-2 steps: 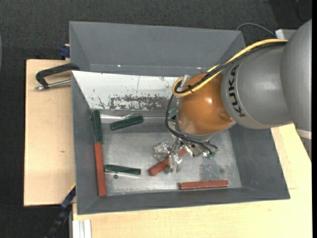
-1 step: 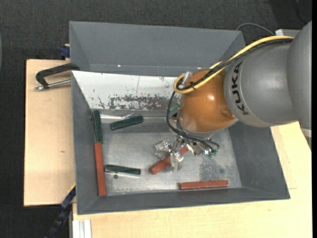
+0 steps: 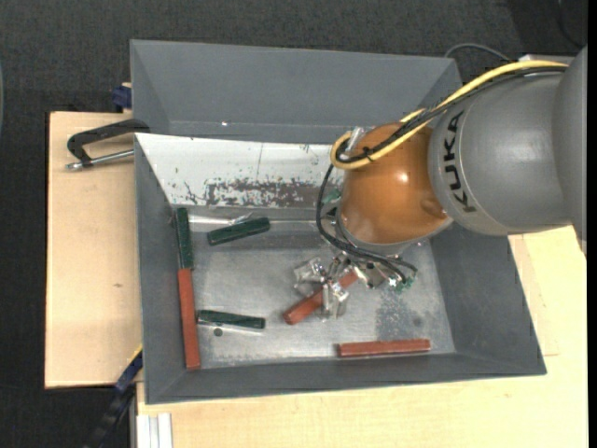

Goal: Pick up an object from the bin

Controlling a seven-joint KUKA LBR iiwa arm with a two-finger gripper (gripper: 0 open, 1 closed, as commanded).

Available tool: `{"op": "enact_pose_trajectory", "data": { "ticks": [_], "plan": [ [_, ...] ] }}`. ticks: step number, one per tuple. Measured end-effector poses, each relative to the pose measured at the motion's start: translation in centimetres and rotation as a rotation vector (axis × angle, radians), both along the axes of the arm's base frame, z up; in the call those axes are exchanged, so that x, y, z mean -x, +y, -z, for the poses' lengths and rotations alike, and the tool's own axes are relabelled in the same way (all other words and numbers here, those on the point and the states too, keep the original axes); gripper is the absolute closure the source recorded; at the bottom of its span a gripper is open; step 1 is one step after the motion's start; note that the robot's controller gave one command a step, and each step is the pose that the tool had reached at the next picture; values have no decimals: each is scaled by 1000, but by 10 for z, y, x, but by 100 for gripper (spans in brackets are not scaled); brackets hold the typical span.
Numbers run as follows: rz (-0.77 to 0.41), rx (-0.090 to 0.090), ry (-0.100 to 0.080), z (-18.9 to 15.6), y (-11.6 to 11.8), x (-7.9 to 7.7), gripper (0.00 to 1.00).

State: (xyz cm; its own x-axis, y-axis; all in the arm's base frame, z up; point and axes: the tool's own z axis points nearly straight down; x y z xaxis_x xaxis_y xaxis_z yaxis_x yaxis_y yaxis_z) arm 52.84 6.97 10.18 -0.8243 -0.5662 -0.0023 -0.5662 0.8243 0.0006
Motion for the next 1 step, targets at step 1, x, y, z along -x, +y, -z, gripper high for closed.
{"op": "enact_pose_trajectory", "data": {
  "ticks": [1],
  "plan": [
    [0,0,-4,-15,0,-1,100]
  ]
}}
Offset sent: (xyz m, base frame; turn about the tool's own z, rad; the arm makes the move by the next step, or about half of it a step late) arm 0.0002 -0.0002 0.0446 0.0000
